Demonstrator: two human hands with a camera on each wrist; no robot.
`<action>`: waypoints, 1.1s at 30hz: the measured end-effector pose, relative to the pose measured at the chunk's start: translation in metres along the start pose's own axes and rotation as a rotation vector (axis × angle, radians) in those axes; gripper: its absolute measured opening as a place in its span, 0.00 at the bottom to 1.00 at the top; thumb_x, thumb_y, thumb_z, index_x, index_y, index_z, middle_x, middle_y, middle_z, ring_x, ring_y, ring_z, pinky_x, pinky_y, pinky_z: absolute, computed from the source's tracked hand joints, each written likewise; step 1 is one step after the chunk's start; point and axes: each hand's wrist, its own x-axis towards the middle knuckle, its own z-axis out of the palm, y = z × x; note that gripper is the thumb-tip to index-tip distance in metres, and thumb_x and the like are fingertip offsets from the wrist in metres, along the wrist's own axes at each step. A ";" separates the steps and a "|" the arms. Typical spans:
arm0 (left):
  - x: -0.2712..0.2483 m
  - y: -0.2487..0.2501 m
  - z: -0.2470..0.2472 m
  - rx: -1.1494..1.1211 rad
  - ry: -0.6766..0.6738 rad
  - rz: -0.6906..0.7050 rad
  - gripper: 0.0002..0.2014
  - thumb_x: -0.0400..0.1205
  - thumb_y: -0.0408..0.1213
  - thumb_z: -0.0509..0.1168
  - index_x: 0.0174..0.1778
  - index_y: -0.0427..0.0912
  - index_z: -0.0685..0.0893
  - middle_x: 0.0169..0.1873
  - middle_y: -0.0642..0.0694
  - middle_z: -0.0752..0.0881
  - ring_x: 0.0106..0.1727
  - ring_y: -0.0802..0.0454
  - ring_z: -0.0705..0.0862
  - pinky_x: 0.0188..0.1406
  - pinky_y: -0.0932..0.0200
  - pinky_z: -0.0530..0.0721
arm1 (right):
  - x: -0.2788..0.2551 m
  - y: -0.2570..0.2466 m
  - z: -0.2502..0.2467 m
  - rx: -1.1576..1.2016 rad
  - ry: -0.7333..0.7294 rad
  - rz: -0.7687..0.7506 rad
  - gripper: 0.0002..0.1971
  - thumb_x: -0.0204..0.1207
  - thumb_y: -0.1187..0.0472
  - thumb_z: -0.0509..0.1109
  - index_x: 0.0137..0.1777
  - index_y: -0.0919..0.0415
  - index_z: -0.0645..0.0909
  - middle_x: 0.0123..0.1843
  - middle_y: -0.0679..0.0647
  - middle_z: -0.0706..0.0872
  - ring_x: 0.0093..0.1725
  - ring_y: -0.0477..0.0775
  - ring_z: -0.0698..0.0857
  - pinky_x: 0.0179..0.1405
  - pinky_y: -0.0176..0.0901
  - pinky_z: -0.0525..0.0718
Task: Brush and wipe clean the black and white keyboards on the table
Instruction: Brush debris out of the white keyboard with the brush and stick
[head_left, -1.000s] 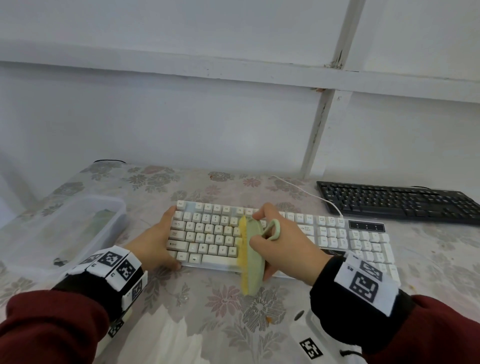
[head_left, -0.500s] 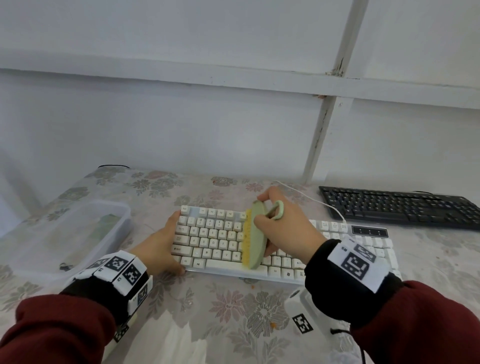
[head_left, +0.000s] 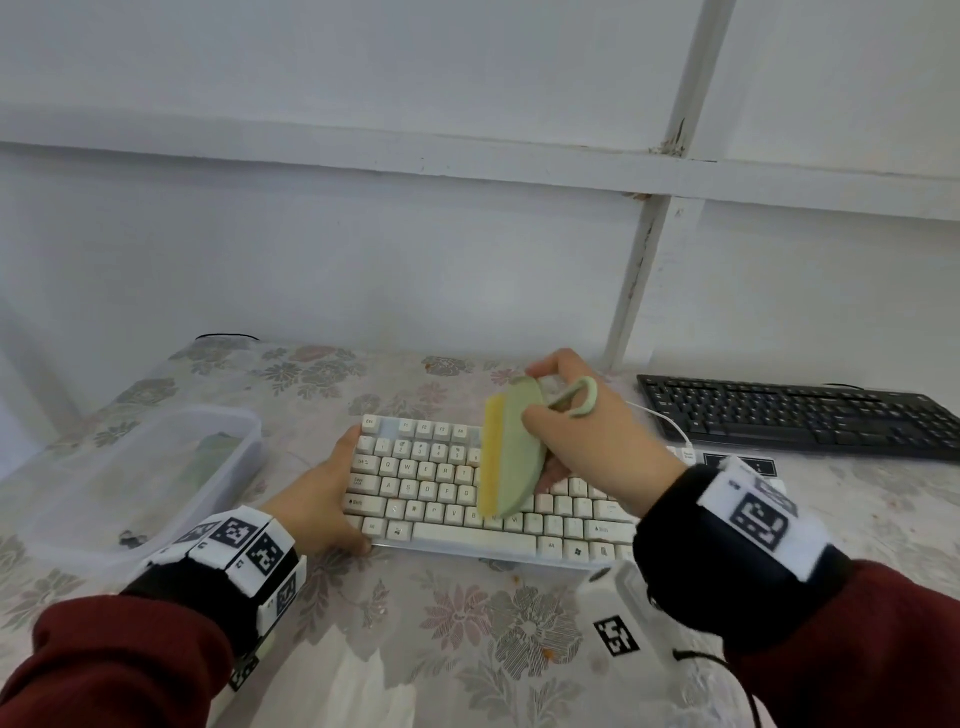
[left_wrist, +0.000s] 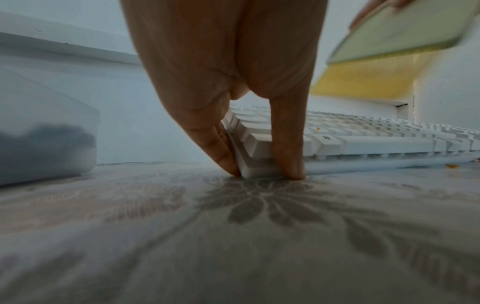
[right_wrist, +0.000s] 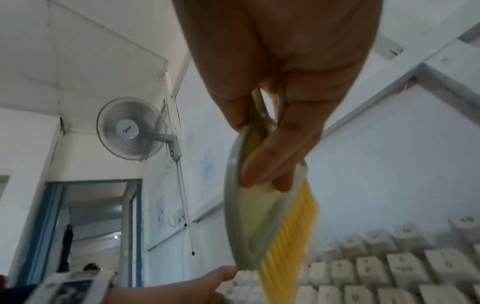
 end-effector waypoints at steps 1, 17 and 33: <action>0.000 0.000 0.000 -0.002 -0.001 0.001 0.62 0.66 0.30 0.78 0.80 0.56 0.35 0.57 0.53 0.77 0.56 0.54 0.80 0.51 0.67 0.77 | 0.006 -0.002 0.002 0.006 0.027 -0.023 0.14 0.78 0.67 0.61 0.61 0.53 0.70 0.46 0.63 0.85 0.34 0.59 0.89 0.29 0.50 0.90; 0.001 0.000 0.000 -0.002 0.000 0.025 0.60 0.65 0.30 0.78 0.79 0.56 0.38 0.57 0.54 0.78 0.55 0.56 0.81 0.51 0.67 0.78 | -0.007 0.022 0.019 -0.094 -0.222 0.074 0.12 0.78 0.65 0.61 0.58 0.52 0.70 0.43 0.66 0.84 0.37 0.67 0.89 0.36 0.59 0.90; 0.002 -0.002 0.001 0.017 0.002 0.021 0.61 0.65 0.31 0.78 0.80 0.54 0.36 0.59 0.51 0.78 0.55 0.54 0.80 0.52 0.65 0.77 | 0.006 0.013 0.021 -0.113 -0.159 0.059 0.13 0.79 0.65 0.61 0.62 0.55 0.68 0.50 0.63 0.83 0.40 0.66 0.89 0.35 0.56 0.91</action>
